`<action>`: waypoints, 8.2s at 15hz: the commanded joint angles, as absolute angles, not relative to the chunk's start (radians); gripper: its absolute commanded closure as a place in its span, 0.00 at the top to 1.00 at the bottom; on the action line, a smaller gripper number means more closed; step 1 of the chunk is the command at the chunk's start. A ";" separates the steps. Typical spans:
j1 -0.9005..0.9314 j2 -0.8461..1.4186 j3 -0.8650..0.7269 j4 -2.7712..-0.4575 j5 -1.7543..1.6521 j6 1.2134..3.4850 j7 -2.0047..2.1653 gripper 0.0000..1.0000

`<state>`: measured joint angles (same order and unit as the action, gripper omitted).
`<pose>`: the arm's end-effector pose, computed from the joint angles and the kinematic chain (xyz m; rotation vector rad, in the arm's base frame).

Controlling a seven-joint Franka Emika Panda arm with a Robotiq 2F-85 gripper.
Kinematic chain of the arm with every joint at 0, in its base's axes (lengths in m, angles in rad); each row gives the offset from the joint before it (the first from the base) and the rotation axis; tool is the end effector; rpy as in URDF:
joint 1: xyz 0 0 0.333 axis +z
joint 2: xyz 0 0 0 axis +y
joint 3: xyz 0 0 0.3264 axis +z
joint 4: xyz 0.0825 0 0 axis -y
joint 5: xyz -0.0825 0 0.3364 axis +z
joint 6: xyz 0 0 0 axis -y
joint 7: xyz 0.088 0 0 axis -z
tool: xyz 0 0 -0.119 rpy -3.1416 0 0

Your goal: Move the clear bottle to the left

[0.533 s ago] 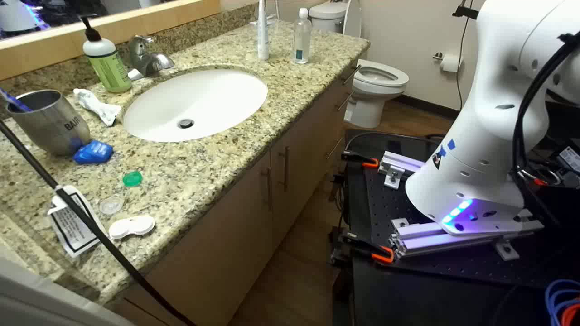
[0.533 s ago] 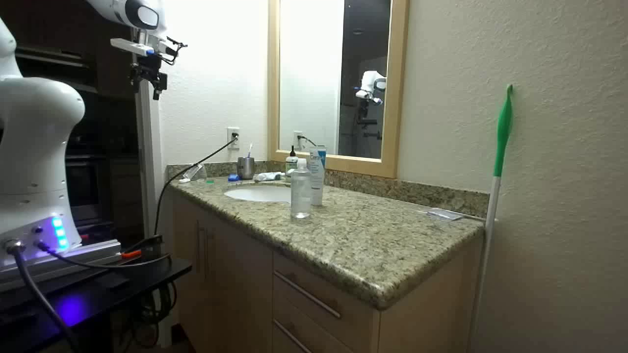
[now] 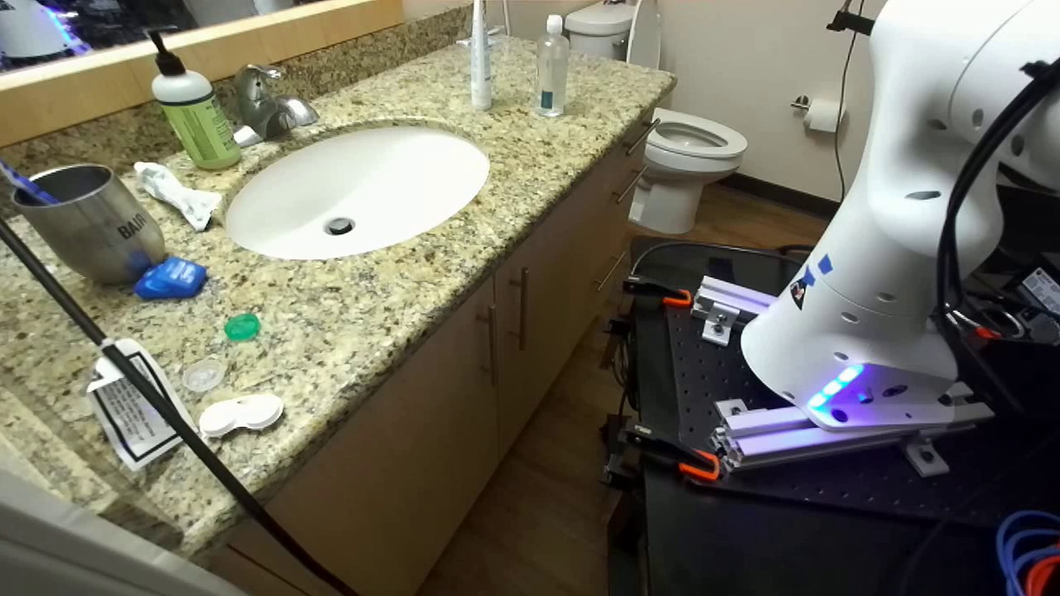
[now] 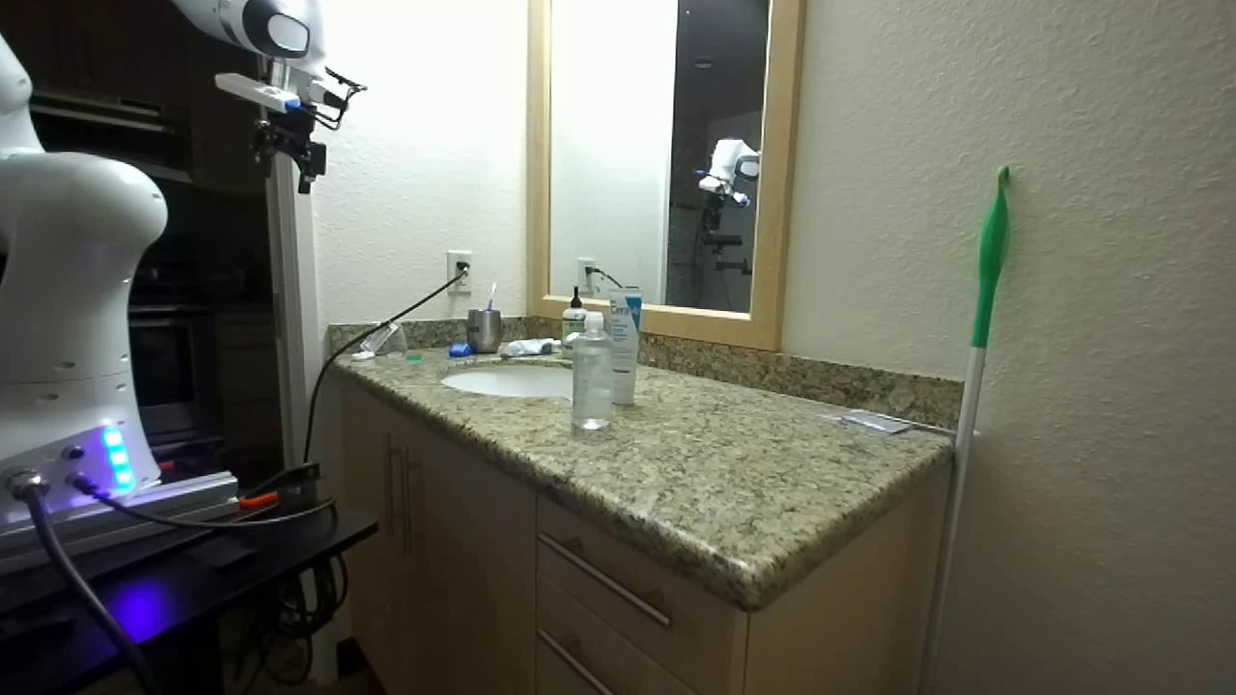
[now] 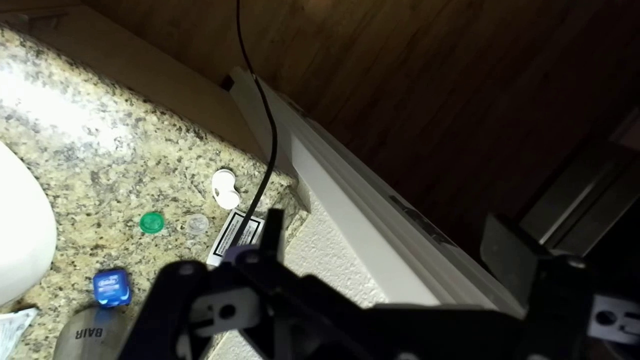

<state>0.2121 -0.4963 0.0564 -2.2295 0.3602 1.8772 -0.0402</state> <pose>0.3455 0.1313 0.5855 -2.7834 -0.3062 -0.1501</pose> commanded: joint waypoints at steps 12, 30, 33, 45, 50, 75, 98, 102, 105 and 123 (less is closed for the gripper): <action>-0.225 -0.586 -0.163 -2.466 -0.056 1.910 0.113 1.00; -0.450 -0.323 -0.334 -2.369 -0.245 2.089 0.329 1.00; -0.454 -0.298 -0.332 -2.365 -0.234 2.118 0.401 1.00; -0.474 0.162 -0.466 -2.110 -0.165 2.442 0.977 1.00; -0.453 0.180 -0.481 -2.121 -0.180 2.463 0.986 1.00; -0.371 -0.139 -0.393 -2.149 -0.007 2.076 0.607 0.07; -0.110 -0.598 0.057 -2.291 0.048 1.877 0.447 0.30; -0.066 -0.580 0.082 -2.328 0.080 1.942 0.432 0.07; -0.009 -0.523 0.119 -2.339 0.133 2.054 0.412 0.07; 0.019 -0.302 0.224 -2.376 -0.031 2.395 0.512 0.30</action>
